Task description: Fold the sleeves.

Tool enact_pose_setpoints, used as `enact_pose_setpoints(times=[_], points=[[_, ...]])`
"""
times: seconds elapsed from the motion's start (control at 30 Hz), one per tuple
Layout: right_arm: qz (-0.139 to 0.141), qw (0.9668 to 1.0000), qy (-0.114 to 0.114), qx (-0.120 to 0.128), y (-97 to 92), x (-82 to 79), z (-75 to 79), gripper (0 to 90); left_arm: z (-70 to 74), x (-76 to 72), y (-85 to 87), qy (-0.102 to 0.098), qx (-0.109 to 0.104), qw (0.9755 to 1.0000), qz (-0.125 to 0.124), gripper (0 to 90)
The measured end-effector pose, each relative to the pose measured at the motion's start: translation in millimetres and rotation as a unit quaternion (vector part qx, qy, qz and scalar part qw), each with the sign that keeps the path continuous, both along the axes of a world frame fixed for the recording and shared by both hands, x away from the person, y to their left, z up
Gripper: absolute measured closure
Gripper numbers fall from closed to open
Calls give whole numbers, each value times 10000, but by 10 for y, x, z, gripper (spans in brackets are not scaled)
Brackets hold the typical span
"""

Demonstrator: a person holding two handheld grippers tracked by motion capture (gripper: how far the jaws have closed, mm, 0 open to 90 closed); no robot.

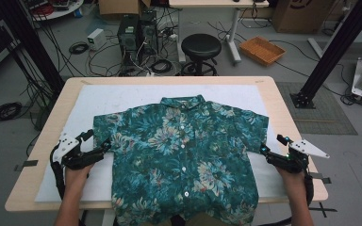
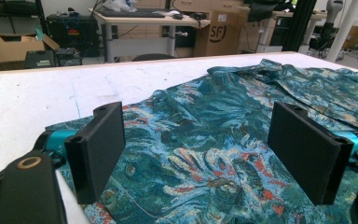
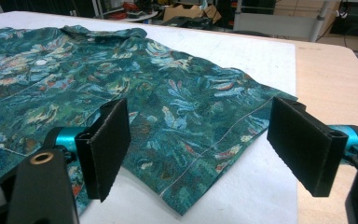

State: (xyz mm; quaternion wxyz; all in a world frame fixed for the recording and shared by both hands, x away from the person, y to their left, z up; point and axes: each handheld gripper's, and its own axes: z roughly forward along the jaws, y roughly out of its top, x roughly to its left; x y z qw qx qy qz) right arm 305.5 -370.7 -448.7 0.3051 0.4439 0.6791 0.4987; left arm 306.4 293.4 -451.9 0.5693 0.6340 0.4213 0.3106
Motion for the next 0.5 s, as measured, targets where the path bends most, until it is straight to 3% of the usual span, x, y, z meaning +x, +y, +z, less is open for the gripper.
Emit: enact_pose_setpoints(times=[0.5], points=[[-80, 9999, 74, 77, -16, 12, 1, 215, 2, 9, -4, 38, 3, 10000, 39, 191]])
